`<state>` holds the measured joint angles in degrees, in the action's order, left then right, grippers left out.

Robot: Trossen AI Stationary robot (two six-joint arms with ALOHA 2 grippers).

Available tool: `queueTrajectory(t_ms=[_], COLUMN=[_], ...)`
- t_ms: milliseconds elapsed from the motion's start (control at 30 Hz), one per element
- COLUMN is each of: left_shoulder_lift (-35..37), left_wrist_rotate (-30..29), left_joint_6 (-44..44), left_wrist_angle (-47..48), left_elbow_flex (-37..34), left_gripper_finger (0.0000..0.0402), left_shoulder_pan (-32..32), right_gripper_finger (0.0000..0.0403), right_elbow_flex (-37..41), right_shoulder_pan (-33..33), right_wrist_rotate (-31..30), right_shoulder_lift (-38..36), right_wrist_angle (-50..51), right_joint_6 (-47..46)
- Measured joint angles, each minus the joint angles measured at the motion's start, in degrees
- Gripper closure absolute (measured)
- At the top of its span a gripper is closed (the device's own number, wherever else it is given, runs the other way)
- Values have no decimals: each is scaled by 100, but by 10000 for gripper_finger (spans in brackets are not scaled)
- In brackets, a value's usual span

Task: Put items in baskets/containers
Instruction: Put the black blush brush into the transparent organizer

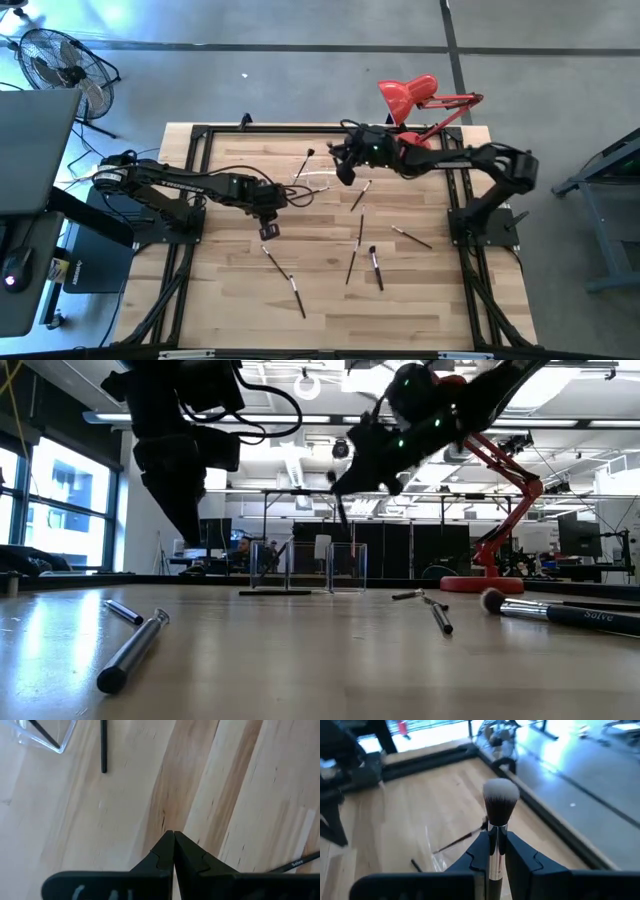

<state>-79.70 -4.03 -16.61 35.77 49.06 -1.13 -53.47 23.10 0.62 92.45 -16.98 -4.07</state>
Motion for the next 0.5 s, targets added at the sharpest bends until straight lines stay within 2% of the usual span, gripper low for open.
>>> queueTrajectory(t_ms=[133,267,500], left_shoulder_lift=[0,0,0], left_wrist_rotate=[-2,-7,-15], left_joint_6=[-309,-652,-808], left_wrist_angle=[-6,-20,-49], left_elbow_flex=[0,2,2], left_gripper_finger=[401,401,401], left_shoulder_pan=[0,0,0], right_gripper_finger=[372,366,316], right_elbow_flex=[0,0,0], right_shoulder_pan=[106,133,147], right_wrist_rotate=[368,398,240], right_shoulder_lift=[494,634,568], right_wrist_angle=[-232,-287,-295], right_joint_6=[56,193,310])
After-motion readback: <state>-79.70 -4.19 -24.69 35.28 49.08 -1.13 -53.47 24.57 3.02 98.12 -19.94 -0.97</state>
